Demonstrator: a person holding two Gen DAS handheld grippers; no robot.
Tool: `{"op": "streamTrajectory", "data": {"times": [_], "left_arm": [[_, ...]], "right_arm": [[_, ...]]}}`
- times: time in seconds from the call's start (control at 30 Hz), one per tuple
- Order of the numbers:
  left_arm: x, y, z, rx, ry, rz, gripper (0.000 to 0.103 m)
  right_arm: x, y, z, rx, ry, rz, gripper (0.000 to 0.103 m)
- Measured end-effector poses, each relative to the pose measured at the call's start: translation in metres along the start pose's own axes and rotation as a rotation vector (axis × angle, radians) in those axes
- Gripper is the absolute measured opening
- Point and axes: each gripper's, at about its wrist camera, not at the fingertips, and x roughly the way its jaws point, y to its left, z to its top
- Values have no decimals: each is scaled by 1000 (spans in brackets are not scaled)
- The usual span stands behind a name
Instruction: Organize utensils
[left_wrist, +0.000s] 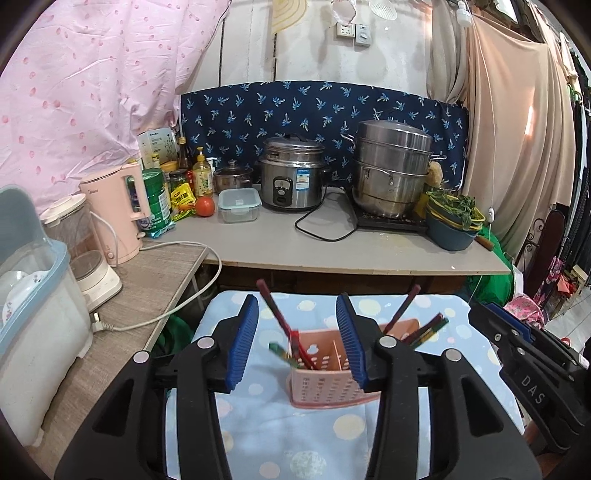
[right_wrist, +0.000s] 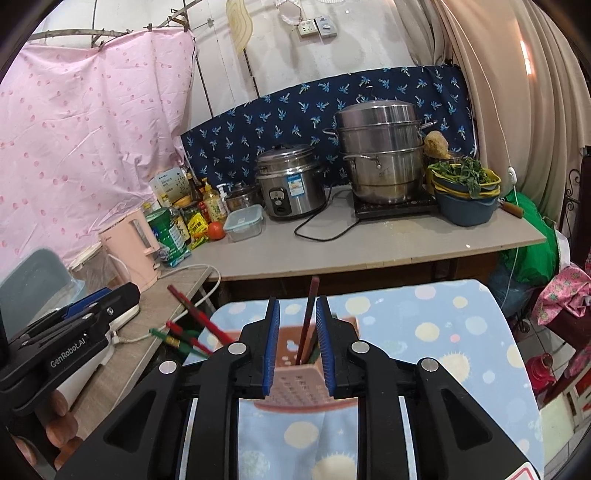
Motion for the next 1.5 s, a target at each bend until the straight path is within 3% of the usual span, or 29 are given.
{"op": "streamTrajectory", "data": {"times": [0.3,0.5,1.0,1.5], "left_arm": [[-23,2,-37,9,41,16,42],[-33,0,-60,22,68,29,42],[-41,2,-116,16,164,17,42],[-38,4,-149,9,237,10,42]], "right_arm": [[-30,11,-45,-70,30,-39,21],[-42,9,-68,-52,62,-45,21],[-54,9,-114,-79,126,-82,21],[-57,5,-143,-82,178,-105,21]]}}
